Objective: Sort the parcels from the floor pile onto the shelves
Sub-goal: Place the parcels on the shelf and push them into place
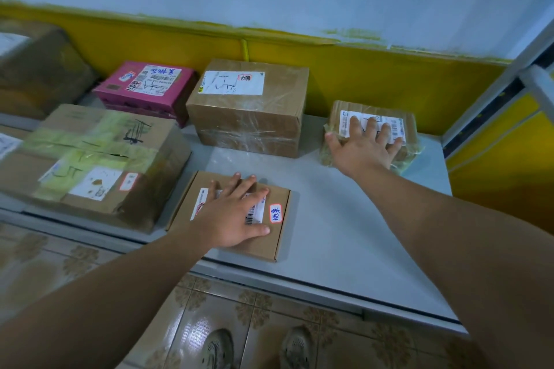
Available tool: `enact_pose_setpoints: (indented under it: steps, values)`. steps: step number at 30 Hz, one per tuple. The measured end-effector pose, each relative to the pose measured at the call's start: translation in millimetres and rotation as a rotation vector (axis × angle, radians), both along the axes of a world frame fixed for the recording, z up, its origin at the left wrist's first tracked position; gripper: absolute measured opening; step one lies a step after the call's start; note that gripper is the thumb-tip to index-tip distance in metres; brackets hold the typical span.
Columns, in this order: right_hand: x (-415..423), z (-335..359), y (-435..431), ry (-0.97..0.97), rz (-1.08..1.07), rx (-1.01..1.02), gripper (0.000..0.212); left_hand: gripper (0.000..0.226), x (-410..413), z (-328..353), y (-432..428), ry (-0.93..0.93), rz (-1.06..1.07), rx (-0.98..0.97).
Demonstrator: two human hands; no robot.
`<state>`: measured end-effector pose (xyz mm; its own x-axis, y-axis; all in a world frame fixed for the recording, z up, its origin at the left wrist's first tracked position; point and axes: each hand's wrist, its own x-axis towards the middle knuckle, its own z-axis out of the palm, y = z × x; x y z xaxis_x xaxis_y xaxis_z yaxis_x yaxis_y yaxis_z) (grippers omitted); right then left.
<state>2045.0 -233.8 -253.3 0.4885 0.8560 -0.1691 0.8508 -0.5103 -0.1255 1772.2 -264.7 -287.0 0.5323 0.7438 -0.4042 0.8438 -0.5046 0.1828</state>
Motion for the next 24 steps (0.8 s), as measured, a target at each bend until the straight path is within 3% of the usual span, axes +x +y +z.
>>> enact_pose_setpoints:
  steps: [7, 13, 19, 24]
  values:
    - [-6.1, 49.2, -9.2, -0.030, 0.069, 0.000, 0.081, 0.067, 2.1, 53.1, 10.1, -0.042, 0.082, 0.042]
    - [-53.9, 121.9, -18.2, -0.114, 0.148, 0.128, 0.076, 0.066, -44.9, 128.8, 5.4, -0.221, 0.091, 0.225]
    - [-169.3, 179.2, -28.3, -0.131, 0.260, 0.235, 0.074, 0.059, -148.5, 196.7, -31.9, -0.216, 0.139, 0.357]
    - [-315.8, 211.2, -37.2, -0.132, 0.495, 0.298, 0.067, 0.062, -264.1, 230.5, -80.0, -0.159, 0.244, 0.393]
